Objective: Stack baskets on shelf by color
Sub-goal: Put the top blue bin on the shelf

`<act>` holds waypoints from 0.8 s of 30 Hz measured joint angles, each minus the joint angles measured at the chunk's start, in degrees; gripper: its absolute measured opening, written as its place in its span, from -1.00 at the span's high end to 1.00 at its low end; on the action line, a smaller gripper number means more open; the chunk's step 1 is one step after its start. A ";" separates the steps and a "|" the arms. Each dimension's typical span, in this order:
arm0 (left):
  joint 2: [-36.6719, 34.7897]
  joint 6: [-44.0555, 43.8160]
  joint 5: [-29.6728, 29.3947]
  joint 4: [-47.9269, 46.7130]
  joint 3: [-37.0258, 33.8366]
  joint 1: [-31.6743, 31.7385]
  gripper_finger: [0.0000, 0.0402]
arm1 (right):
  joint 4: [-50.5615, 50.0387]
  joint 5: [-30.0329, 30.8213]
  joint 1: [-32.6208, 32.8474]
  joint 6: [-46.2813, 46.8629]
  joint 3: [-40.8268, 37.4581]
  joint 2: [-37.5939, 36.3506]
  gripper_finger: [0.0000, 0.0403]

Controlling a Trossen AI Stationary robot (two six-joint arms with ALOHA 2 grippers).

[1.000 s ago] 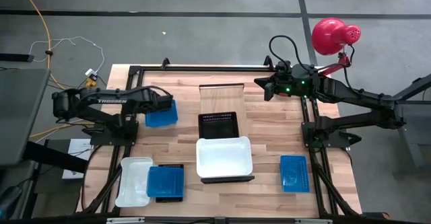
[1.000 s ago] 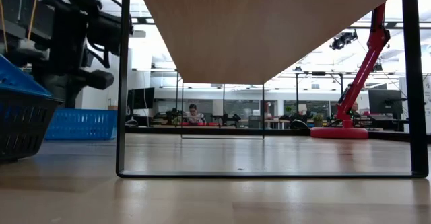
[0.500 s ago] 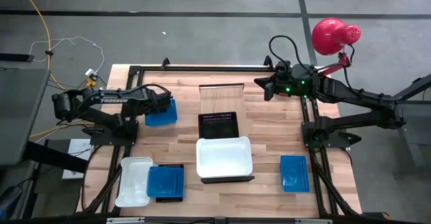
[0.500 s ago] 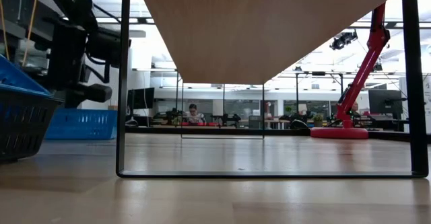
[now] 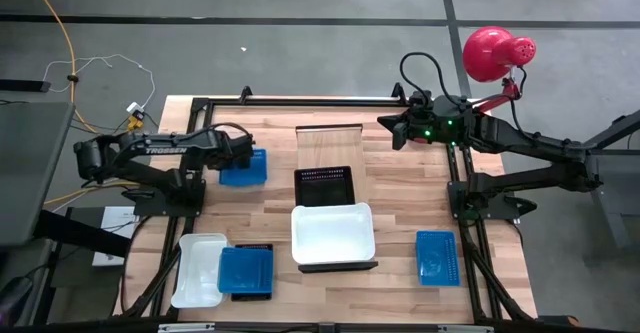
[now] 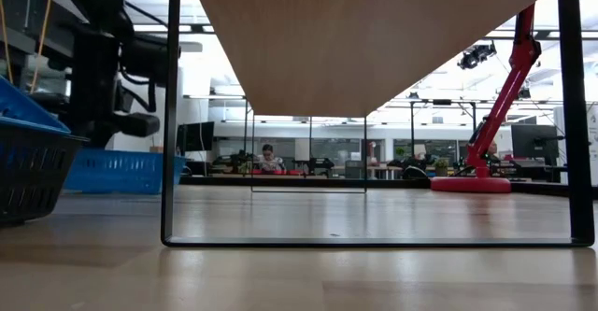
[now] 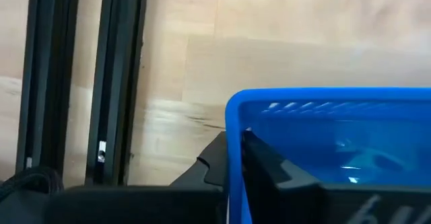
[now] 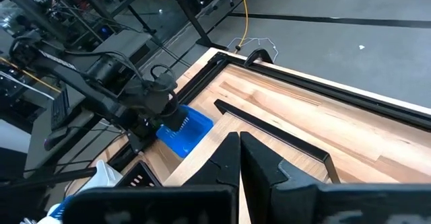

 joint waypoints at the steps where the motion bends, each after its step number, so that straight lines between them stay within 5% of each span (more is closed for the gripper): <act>1: -1.06 0.07 -0.46 -0.18 0.00 0.00 0.92 | 0.00 0.00 0.00 0.40 0.00 -0.01 1.00; 7: -10.63 0.23 -4.26 -3.46 1.44 1.80 0.99 | 0.04 0.00 0.00 1.24 0.00 -0.01 1.00; 14: -21.87 4.89 -7.92 -5.71 11.18 4.22 1.00 | 0.11 0.00 0.00 1.41 0.00 -0.01 1.00; 24: -20.02 10.55 -10.70 6.45 25.72 -2.04 1.00 | 0.11 0.44 0.00 1.33 0.00 -0.01 1.00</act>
